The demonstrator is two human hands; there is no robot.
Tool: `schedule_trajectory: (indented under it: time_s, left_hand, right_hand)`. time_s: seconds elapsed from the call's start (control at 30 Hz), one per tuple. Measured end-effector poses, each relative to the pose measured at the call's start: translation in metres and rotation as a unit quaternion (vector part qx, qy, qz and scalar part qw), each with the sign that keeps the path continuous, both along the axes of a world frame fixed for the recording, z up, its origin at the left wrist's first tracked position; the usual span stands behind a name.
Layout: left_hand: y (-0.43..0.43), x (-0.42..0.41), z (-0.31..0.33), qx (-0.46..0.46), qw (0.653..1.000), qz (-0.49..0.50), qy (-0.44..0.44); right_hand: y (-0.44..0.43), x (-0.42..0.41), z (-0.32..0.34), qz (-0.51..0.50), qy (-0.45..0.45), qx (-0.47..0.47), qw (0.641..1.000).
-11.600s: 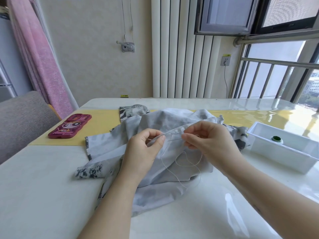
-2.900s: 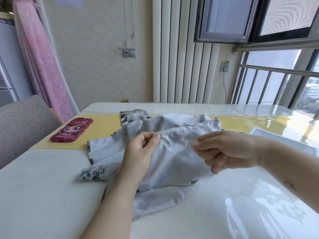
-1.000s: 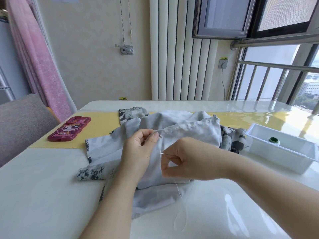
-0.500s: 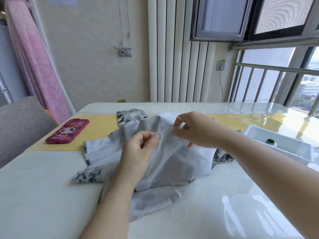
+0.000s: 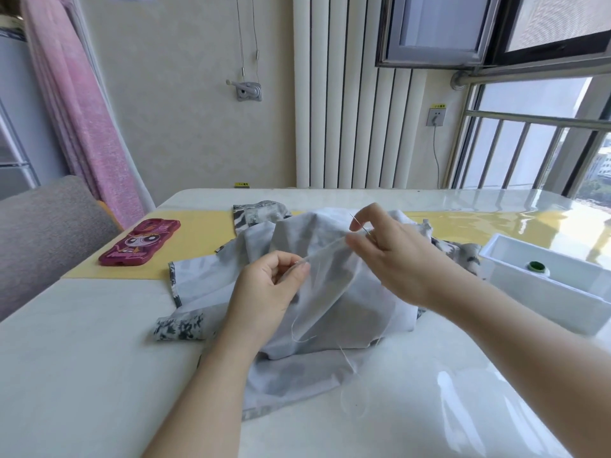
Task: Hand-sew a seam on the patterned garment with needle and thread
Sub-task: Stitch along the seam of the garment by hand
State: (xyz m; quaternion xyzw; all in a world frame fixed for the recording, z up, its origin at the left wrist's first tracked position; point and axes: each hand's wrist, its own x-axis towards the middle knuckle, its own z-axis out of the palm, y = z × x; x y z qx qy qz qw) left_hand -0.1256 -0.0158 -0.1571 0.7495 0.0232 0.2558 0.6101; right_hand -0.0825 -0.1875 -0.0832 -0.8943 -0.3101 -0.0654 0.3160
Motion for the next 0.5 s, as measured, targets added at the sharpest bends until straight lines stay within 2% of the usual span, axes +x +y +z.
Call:
schedule_trajectory:
  time_s: [0.07,0.13,0.33,0.5]
  left_hand:
    - [0.0,0.0,0.0,-0.006,1.0,-0.002,-0.004]
    - [0.0,-0.001,0.0,-0.009,1.0,-0.002,-0.005]
    - [-0.001,-0.002,-0.001,-0.012,1.0,0.002,-0.01]
    - [-0.002,-0.002,-0.001,-0.015,1.0,0.014,-0.015]
  right_hand:
    - [0.001,-0.015,-0.004,0.028,-0.011,0.027,0.999]
    - [0.004,-0.024,-0.012,0.037,-0.01,0.007,0.999]
    - [0.015,-0.021,-0.028,0.019,0.065,-0.056,0.996]
    - [0.019,-0.024,-0.024,0.015,0.063,-0.093,0.994]
